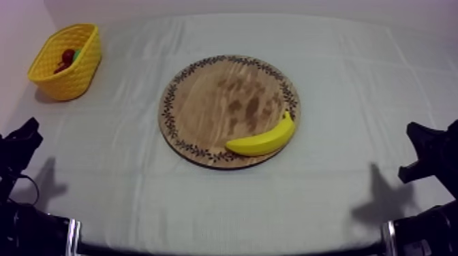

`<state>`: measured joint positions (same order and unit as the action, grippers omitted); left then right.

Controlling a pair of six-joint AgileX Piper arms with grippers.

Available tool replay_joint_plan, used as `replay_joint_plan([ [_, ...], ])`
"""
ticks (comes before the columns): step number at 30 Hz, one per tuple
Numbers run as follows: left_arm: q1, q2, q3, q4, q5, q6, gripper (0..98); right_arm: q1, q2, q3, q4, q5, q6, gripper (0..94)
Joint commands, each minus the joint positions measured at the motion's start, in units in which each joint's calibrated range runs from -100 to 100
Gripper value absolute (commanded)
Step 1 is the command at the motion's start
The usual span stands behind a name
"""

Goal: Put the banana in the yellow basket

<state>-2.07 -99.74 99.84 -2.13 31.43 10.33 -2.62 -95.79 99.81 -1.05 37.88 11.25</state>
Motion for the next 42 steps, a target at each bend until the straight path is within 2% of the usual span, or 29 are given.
replay_joint_plan([
  [1,0.0,0.0,0.0,0.01,0.0,0.0,0.1,0.0,0.0,0.0,0.0,-0.1,0.0,0.2],
  [18,0.0,0.0,0.0,0.01,0.0,0.0,0.1,0.0,0.0,0.0,0.0,-0.1,0.0,0.2],
  [19,0.0,0.0,0.0,0.01,0.0,0.3,0.1,0.0,0.0,0.0,0.0,-0.1,0.0,0.2],
  [23,-0.3,0.0,0.0,-0.22,0.1,5.2,0.1,0.0,0.0,0.0,0.0,-0.1,0.0,0.2],
  [25,-0.5,0.0,0.0,-0.25,0.1,5.9,0.1,0.0,0.0,0.0,0.0,-0.1,0.0,0.2],
  [32,-0.6,0.0,0.0,-0.28,0.1,1.8,0.1,0.0,0.0,0.0,0.0,-0.1,0.0,0.2],
  [37,-0.6,0.5,0.0,-0.15,-0.9,1.9,0.1,0.0,0.0,0.0,0.0,-0.1,0.0,0.2],
  [42,0.6,4.0,-1.4,1.46,-2.4,0.2,0.0,0.0,0.0,0.0,0.0,-0.1,0.0,0.2],
])
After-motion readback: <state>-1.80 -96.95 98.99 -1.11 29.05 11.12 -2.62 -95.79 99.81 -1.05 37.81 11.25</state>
